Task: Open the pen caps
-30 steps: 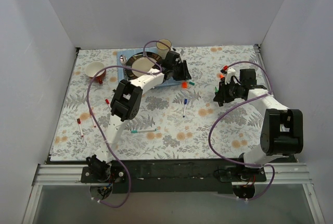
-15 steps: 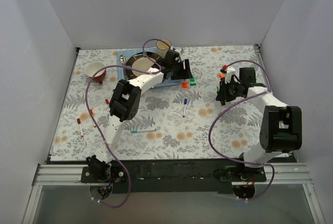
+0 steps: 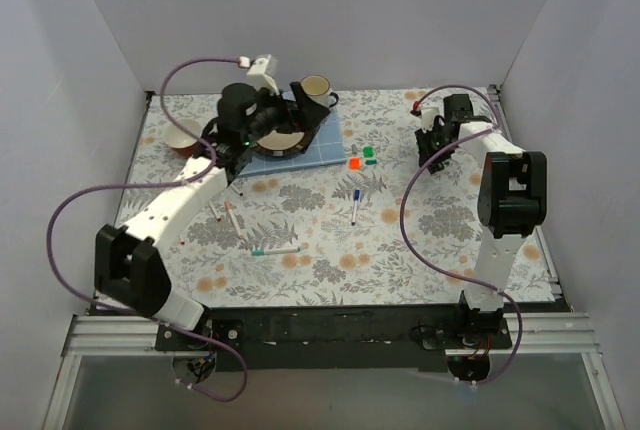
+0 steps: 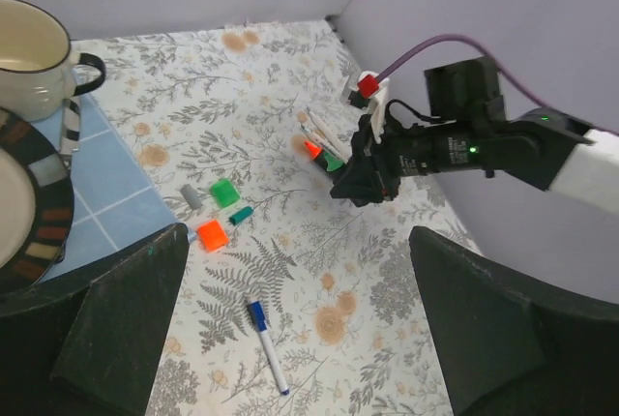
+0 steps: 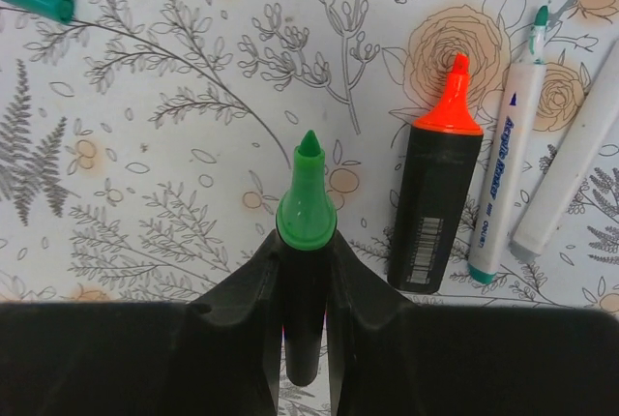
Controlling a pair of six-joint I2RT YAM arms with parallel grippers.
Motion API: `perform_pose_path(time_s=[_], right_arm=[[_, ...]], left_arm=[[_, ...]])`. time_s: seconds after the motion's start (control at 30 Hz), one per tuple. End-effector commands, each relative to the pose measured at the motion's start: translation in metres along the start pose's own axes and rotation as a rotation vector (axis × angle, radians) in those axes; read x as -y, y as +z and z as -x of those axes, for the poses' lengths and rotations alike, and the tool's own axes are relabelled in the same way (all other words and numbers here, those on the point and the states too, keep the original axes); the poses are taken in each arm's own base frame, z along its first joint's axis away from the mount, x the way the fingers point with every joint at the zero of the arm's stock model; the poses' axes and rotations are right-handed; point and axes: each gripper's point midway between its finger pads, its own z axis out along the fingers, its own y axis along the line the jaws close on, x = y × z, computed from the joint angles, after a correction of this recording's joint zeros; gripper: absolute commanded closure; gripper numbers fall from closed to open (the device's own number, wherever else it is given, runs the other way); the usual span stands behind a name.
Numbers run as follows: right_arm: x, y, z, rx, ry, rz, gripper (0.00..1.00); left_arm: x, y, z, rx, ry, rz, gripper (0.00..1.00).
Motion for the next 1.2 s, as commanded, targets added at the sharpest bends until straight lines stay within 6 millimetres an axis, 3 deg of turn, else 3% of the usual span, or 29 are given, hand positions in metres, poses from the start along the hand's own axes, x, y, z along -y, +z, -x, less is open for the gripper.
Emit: perform_pose_path(time_s=[0.0,0.03,0.1,0.13,0.17,0.27,0.3,0.43,0.47,0.5,0.57,0.6,0.63,0.7,0.73,0.8,0.83,0.87,1.03,1.07,1.1,1.17], right_arm=[[0.013,-0.005,0.008,-0.052,-0.016,-0.045,0.77],[0.02,-0.005,0.013,-0.051,-0.02,-0.072,0.76],[0.029,-0.009,0.018,-0.05,-0.022,-0.117,0.69],[0.034,-0.014,0.02,-0.051,-0.024,-0.153,0.67],[0.037,-0.016,0.021,-0.049,-0.026,-0.171,0.65],[0.037,-0.027,0.022,-0.025,-0.035,-0.196,0.54],[0.035,-0.029,0.022,-0.019,-0.038,-0.194,0.52],[0.023,-0.046,0.029,0.039,-0.045,-0.174,0.5],[0.018,-0.051,0.033,0.068,-0.047,-0.163,0.5],[0.008,-0.052,0.025,0.073,-0.045,-0.13,0.51],[-0.029,-0.076,0.041,0.201,-0.084,0.021,0.52],[-0.052,-0.076,0.028,0.209,-0.087,0.115,0.52],[-0.086,-0.096,0.038,0.303,-0.122,0.266,0.52],[-0.114,-0.109,0.034,0.362,-0.121,0.387,0.53],[-0.132,-0.12,0.026,0.391,-0.127,0.454,0.53],[-0.136,-0.126,0.023,0.418,-0.141,0.445,0.54],[-0.14,-0.13,0.018,0.428,-0.147,0.439,0.54],[-0.14,-0.132,0.018,0.442,-0.155,0.432,0.54],[-0.14,-0.143,0.015,0.477,-0.148,0.437,0.55],[-0.141,-0.144,0.014,0.478,-0.147,0.442,0.55],[-0.143,-0.146,0.015,0.482,-0.151,0.444,0.55],[-0.143,-0.148,0.013,0.489,-0.148,0.453,0.55]], left_arm=[[-0.005,-0.041,-0.024,-0.069,-0.101,-0.065,0.02],[0.0,-0.052,-0.026,-0.072,-0.119,-0.076,0.02],[-0.004,-0.062,-0.055,-0.135,-0.165,-0.078,0.02],[-0.001,-0.067,-0.06,-0.144,-0.177,-0.085,0.02],[-0.008,-0.071,-0.08,-0.185,-0.212,-0.07,0.02],[-0.014,-0.078,-0.108,-0.232,-0.241,-0.044,0.02],[-0.016,-0.08,-0.126,-0.266,-0.249,-0.032,0.02],[-0.016,-0.079,-0.159,-0.331,-0.272,-0.003,0.02],[-0.019,-0.075,-0.164,-0.326,-0.262,0.031,0.02],[-0.008,-0.072,-0.18,-0.363,-0.237,0.022,0.02],[-0.01,-0.063,-0.194,-0.38,-0.21,0.087,0.03],[-0.001,-0.061,-0.208,-0.415,-0.19,0.091,0.05],[-0.005,-0.048,-0.217,-0.436,-0.175,0.127,0.12],[-0.014,-0.039,-0.236,-0.468,-0.136,0.22,0.24],[-0.025,-0.03,-0.25,-0.5,-0.127,0.269,0.36],[-0.028,-0.013,-0.249,-0.485,-0.075,0.336,0.38],[-0.038,-0.007,-0.265,-0.518,-0.059,0.381,0.42],[-0.031,0.008,-0.252,-0.487,-0.032,0.375,0.49],[-0.043,0.043,-0.259,-0.499,0.088,0.48,0.53],[-0.052,0.046,-0.273,-0.539,0.116,0.504,0.56],[-0.047,0.056,-0.265,-0.518,0.127,0.499,0.56],[-0.052,0.06,-0.27,-0.534,0.15,0.525,0.56]])
